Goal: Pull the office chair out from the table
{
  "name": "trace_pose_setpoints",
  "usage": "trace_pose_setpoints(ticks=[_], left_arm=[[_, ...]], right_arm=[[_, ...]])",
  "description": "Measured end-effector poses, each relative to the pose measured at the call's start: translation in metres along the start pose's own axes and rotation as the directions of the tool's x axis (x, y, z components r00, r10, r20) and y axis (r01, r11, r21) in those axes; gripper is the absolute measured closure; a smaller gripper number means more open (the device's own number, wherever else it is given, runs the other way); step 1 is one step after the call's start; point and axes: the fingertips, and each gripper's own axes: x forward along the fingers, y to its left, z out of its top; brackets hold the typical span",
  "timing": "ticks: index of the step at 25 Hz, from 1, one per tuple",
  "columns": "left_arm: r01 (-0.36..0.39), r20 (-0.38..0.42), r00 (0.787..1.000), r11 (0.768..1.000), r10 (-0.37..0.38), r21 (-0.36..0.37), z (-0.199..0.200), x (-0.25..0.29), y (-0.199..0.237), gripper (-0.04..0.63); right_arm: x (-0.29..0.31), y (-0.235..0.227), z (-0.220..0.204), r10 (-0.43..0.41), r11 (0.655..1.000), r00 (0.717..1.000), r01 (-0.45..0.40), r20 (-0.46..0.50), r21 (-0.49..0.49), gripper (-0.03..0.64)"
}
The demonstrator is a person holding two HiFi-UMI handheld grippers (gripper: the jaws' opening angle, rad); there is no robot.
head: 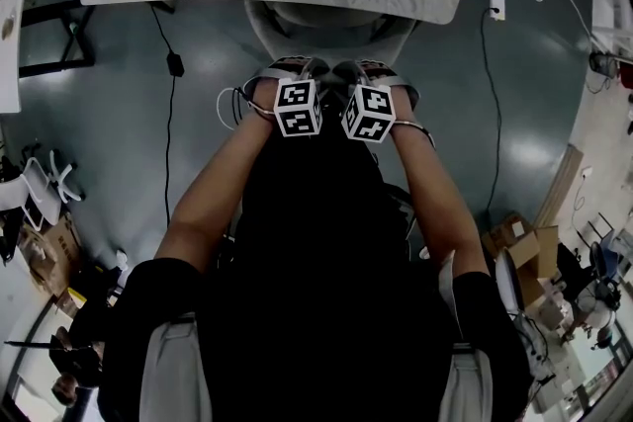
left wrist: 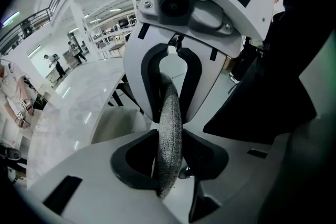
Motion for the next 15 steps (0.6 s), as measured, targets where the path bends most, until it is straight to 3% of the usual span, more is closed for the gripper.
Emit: trace_pose_setpoints(ticks=[15], left_arm=[[-0.006, -0.027, 1.0, 1.0, 0.006, -0.001, -0.0004, 0.0014, -0.0021, 0.508]], right_arm=[[-0.0025, 0.0045, -0.0009, 0.011, 1.0, 1.0, -0.011, 0.002, 0.017, 0.529]])
